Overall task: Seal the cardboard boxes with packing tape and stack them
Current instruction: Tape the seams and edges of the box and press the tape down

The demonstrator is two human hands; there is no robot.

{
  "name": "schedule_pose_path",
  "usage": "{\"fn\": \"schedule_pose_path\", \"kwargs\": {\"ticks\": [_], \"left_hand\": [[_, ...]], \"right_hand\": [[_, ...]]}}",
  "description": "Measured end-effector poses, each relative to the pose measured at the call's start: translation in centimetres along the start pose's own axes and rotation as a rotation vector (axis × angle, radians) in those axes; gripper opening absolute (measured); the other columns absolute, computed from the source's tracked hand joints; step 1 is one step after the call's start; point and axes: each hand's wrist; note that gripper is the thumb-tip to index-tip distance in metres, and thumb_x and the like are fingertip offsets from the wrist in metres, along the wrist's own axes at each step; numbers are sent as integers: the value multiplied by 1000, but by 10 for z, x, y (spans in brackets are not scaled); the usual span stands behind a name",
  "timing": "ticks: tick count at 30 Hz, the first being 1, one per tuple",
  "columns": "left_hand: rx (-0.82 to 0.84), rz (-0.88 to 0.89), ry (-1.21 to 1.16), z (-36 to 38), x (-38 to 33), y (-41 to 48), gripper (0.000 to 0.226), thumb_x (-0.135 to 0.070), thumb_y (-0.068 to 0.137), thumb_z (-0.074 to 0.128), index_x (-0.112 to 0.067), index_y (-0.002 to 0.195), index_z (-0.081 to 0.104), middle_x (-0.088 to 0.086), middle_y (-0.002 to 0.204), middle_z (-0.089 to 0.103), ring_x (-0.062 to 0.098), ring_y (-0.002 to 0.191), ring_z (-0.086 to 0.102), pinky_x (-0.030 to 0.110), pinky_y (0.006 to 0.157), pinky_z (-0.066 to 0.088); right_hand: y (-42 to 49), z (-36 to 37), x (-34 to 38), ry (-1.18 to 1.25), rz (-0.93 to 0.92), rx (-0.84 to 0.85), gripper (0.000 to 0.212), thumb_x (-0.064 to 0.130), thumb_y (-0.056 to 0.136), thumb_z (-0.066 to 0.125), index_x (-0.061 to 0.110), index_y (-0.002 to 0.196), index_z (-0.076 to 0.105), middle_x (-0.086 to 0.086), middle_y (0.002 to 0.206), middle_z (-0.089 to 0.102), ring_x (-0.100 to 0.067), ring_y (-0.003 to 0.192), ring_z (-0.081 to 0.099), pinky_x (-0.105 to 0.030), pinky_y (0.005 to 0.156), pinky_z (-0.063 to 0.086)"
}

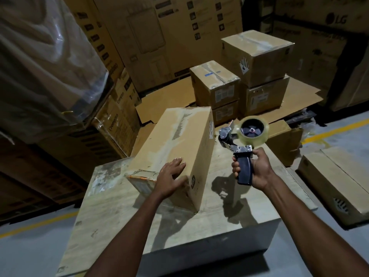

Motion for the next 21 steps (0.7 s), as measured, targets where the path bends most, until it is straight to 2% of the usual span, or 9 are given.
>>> {"fn": "schedule_pose_path", "kwargs": {"ticks": [2,3,5,7,11,15,17,19,21], "left_hand": [[-78,-138,-298,-2,-17,2,62,-37,90,72,-24,147,53,1,154,49,12,143,43,26,113,38],[-117,-174,-397,-2,-27,3,64,-24,92,74,-23,151,48,3,155,47,14,142,45,22,108,42],[-165,-158,-476,-3,-46,7,77,-10,94,70,-26,159,32,-2,161,35,13,144,36,22,109,38],[-185,-86,-513,-5,-62,13,85,-4,95,65,-29,162,20,-11,164,22,6,146,26,21,114,30],[-187,5,-618,-11,-86,14,84,5,93,58,-24,162,22,-12,165,27,0,149,25,7,108,33],[-288,-12,-665,-11,-85,2,76,0,94,64,-24,157,30,-8,156,44,3,145,39,10,108,38],[-380,-54,-765,-8,-82,-6,72,0,93,67,-18,155,36,-9,147,55,5,138,49,21,108,46],[-462,-172,-1030,-8,-82,-16,66,1,92,69,-11,152,43,-4,138,64,7,123,63,28,98,55],[-514,-361,-1355,-13,-82,-19,64,-8,86,78,-12,145,53,0,125,72,13,110,71,36,98,56]], "right_hand": [[-4,22,2,-70,9,3,52,52,86,40,5,90,61,-7,74,52,-20,57,48,-29,52,44],[-5,31,2,-88,23,18,51,52,86,40,5,88,61,-7,73,51,-20,55,47,-28,51,43],[-6,44,-2,-97,64,60,51,52,84,41,5,86,62,-6,72,51,-19,53,46,-28,49,42],[-6,52,-6,-101,118,96,52,52,83,42,5,85,63,-5,73,50,-18,53,45,-28,49,40],[-2,66,-15,-134,189,120,53,52,82,43,3,84,63,-4,73,49,-17,52,44,-28,49,38],[5,83,-16,-154,176,119,50,51,76,50,3,84,64,-4,75,49,-17,52,45,-28,47,41],[7,93,-12,-207,135,80,50,51,76,49,4,84,62,-4,74,48,-17,51,45,-27,47,40],[10,104,-10,-276,112,44,51,53,78,47,4,84,61,-5,71,49,-18,50,45,-27,47,40],[14,115,-10,-349,106,21,55,55,80,44,4,82,62,-6,70,49,-19,51,43,-28,48,39]]}}
Point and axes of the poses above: each hand's wrist, its own y-axis towards the middle knuckle, its own z-axis out of the palm, x = y × z
